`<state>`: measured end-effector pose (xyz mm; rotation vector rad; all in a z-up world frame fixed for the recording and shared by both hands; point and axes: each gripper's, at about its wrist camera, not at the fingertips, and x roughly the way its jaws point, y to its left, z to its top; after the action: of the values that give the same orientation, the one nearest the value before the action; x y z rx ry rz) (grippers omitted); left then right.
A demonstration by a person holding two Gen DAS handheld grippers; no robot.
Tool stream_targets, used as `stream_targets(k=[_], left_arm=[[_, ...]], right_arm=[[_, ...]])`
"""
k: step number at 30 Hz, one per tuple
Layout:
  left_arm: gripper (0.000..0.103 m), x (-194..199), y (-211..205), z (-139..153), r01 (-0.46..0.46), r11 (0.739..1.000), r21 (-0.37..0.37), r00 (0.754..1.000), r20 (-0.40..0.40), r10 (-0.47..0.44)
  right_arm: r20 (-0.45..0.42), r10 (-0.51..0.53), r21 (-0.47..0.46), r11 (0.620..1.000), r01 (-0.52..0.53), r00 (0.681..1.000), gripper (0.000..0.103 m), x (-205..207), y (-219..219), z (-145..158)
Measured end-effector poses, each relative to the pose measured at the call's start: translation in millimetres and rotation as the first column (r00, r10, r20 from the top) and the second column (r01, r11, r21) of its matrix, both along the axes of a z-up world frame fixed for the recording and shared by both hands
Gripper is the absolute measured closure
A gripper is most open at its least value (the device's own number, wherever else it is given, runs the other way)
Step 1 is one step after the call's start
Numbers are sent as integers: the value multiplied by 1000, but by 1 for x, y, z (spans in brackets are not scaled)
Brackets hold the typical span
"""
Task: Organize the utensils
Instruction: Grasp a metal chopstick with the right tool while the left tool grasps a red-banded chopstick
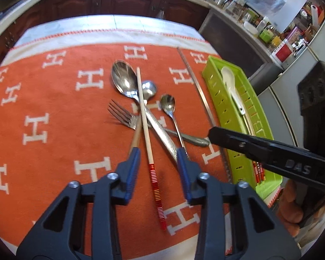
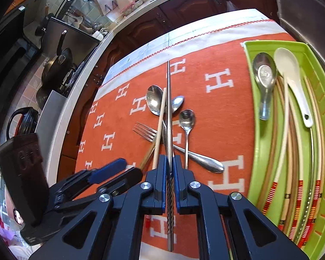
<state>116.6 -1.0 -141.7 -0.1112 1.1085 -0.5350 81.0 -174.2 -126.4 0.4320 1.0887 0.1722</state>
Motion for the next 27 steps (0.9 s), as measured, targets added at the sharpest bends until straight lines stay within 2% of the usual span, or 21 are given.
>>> stream_targets(k=[7, 14, 20, 23, 27], left_arm=[[75, 6, -10, -17, 1, 1000, 29, 999, -34, 0], [76, 14, -25, -34, -3, 996, 88, 998, -59, 8], [76, 16, -43, -37, -3, 983, 183, 1000, -7, 5], [98, 17, -49, -37, -21, 964, 263, 999, 31, 14], [100, 21, -49, -35, -24, 968, 250, 1000, 3, 24]], right_arm=[[0, -29, 17, 999, 29, 1000, 97, -10, -20, -4], [4, -34, 28, 999, 34, 999, 97, -14, -26, -4], [4, -35, 32, 999, 35, 999, 97, -15, -24, -4], [2, -38, 37, 999, 38, 999, 97, -17, -26, -5], [4, -40, 41, 998, 40, 999, 97, -18, -25, -4]])
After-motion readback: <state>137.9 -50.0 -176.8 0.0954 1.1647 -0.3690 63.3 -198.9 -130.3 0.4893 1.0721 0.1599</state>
